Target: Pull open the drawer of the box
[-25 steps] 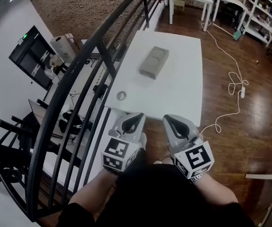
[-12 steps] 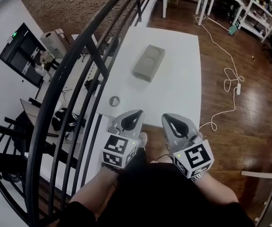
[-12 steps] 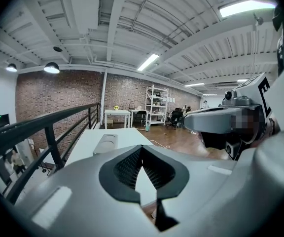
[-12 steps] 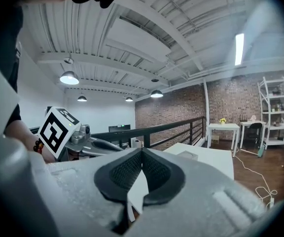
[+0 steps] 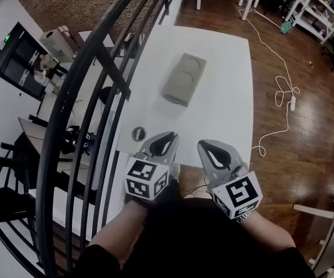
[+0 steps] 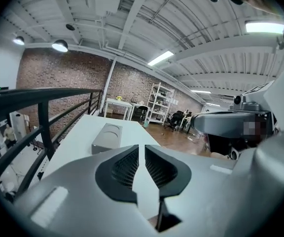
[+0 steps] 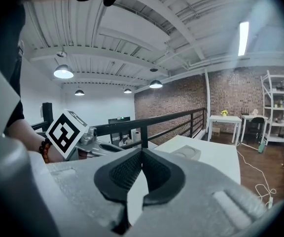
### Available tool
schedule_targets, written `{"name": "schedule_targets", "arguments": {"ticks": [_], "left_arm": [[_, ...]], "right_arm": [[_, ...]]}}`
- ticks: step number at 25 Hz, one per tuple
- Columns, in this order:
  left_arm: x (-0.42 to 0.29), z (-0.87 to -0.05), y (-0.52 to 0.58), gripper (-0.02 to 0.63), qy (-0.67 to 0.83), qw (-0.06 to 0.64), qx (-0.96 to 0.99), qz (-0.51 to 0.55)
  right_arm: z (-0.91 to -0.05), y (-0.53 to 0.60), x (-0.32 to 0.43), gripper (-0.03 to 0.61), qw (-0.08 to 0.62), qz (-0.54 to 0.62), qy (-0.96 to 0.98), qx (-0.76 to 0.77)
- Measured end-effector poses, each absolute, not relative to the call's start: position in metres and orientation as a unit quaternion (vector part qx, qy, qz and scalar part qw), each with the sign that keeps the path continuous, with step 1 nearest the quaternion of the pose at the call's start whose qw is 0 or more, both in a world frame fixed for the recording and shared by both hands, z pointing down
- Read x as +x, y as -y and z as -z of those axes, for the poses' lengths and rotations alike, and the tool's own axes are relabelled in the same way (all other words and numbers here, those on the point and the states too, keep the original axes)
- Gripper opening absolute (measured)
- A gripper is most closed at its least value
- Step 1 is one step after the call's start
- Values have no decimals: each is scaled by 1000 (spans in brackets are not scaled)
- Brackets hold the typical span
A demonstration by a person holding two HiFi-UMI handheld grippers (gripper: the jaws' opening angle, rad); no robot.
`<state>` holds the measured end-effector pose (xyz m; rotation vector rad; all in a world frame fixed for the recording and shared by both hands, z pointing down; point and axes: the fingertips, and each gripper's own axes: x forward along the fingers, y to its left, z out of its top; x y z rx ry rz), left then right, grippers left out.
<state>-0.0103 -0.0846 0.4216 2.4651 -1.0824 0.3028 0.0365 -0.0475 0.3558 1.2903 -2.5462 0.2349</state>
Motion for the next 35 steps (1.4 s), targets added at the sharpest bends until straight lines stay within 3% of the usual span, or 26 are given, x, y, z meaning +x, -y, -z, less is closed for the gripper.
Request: {"name": "schedule_targets", "arguments": {"ticks": [13, 25, 35], "left_arm": [[-14, -490, 166, 84, 376, 370, 846, -78], [-14, -563, 213, 107, 357, 566, 743, -17], [-10, -601, 234, 129, 341, 635, 693, -2]], "right_arm": [[-389, 107, 30, -8, 184, -109, 867, 450], [-412, 137, 34, -8, 209, -140, 854, 455], [-424, 152, 37, -8, 218, -154, 841, 470]]}}
